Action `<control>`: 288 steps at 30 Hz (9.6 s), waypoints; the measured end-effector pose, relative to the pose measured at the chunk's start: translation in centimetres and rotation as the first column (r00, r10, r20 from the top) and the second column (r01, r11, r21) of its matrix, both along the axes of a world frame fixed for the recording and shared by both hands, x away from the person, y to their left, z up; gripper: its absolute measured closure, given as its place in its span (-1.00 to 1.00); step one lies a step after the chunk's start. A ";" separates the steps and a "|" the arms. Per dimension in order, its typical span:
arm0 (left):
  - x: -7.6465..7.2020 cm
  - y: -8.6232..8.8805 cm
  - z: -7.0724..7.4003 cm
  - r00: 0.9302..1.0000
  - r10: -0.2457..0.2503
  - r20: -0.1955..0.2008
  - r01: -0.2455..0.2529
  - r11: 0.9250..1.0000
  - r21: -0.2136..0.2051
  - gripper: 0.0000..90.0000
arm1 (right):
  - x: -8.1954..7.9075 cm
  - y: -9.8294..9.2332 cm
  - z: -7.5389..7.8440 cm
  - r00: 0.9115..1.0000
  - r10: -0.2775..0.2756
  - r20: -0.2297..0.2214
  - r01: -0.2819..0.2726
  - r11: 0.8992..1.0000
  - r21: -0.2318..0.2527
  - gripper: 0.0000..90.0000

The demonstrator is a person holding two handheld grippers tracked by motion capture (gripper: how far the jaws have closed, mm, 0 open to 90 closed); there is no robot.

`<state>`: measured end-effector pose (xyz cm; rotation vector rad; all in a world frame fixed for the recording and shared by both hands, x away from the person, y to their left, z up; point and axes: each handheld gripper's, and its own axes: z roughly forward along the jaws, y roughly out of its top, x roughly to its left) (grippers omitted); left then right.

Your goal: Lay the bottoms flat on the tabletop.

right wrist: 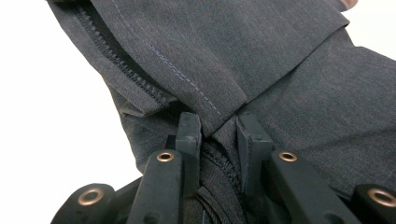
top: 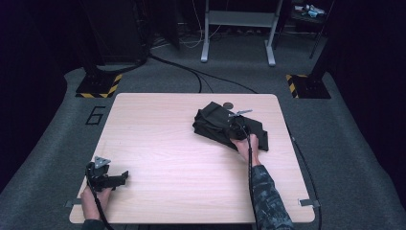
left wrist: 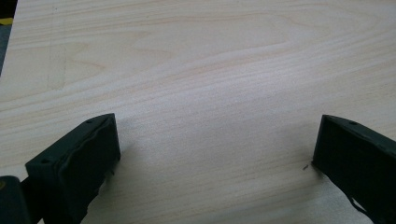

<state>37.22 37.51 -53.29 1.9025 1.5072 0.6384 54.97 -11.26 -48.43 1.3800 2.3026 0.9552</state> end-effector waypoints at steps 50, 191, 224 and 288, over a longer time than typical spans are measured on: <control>0.0 0.1 0.0 1.000 -0.002 -0.004 0.002 1.000 0.006 -1.00 | -11.1 2.5 -0.4 0.950 0.313 0.003 -0.313 0.948 0.057 0.63; 1.2 -32.8 6.1 0.634 -0.772 -0.047 0.773 0.633 0.047 0.63 | -15.6 -13.7 -4.6 0.975 -0.203 0.095 0.208 0.977 -0.044 -1.00; 1.4 -25.6 13.0 0.739 -0.646 0.190 0.656 0.755 0.016 0.66 | -15.6 -13.7 -4.6 0.975 -0.203 0.094 0.208 0.977 -0.044 -1.00; -3.8 -0.9 8.9 0.966 0.060 0.250 -0.027 0.991 -0.134 -0.59 | -15.9 -8.9 -1.0 0.987 -0.122 0.107 0.117 0.992 0.048 -0.98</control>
